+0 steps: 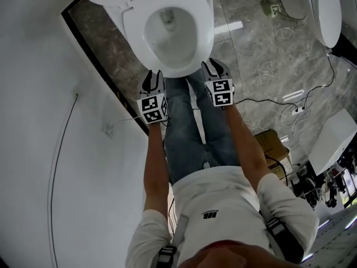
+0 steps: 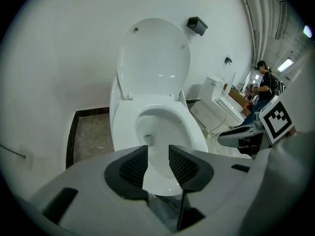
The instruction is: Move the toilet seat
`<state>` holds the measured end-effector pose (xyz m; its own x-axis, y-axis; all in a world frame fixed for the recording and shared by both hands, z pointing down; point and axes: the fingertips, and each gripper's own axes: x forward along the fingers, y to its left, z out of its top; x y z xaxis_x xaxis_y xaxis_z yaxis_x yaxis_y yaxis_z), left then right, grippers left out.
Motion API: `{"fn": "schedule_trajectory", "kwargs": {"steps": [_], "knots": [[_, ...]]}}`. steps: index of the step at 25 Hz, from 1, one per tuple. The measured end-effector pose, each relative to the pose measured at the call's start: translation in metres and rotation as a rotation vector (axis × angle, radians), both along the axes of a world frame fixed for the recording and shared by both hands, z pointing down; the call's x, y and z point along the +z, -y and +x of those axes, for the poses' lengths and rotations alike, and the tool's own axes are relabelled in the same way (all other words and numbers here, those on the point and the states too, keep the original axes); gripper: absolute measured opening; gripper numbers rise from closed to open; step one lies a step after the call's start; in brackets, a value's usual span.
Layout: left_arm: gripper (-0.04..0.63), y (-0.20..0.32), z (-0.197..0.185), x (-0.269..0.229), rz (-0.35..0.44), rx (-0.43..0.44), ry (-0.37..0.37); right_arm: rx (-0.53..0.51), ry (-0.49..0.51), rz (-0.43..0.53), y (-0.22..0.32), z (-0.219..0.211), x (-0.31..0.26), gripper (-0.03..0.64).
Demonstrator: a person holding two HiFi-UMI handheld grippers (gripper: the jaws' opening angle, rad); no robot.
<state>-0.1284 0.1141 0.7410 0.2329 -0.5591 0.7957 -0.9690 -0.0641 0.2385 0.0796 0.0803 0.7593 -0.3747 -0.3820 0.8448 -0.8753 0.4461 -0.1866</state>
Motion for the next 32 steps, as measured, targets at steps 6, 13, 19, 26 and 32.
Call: {"fn": "schedule_trajectory", "kwargs": {"steps": [6,13,19,26,32], "knots": [[0.177,-0.013,-0.006,0.036,-0.062,-0.029,-0.009,0.027,-0.018,-0.041,-0.007,0.006,0.030,0.159],[0.236,-0.027,-0.016,0.073,-0.138,-0.091,-0.029,0.130,0.028,-0.138,-0.016,0.008,0.064,0.242],[0.272,-0.033,-0.020,0.097,-0.190,-0.117,-0.039,0.204,0.069,-0.227,-0.020,0.006,0.090,0.278],[0.290,-0.041,-0.016,0.120,-0.242,-0.147,-0.078,0.240,0.090,-0.262,-0.023,0.001,0.105,0.295],[0.288,-0.041,-0.012,0.122,-0.257,-0.161,-0.120,0.273,0.078,-0.276,-0.022,0.002,0.106,0.295]]}}
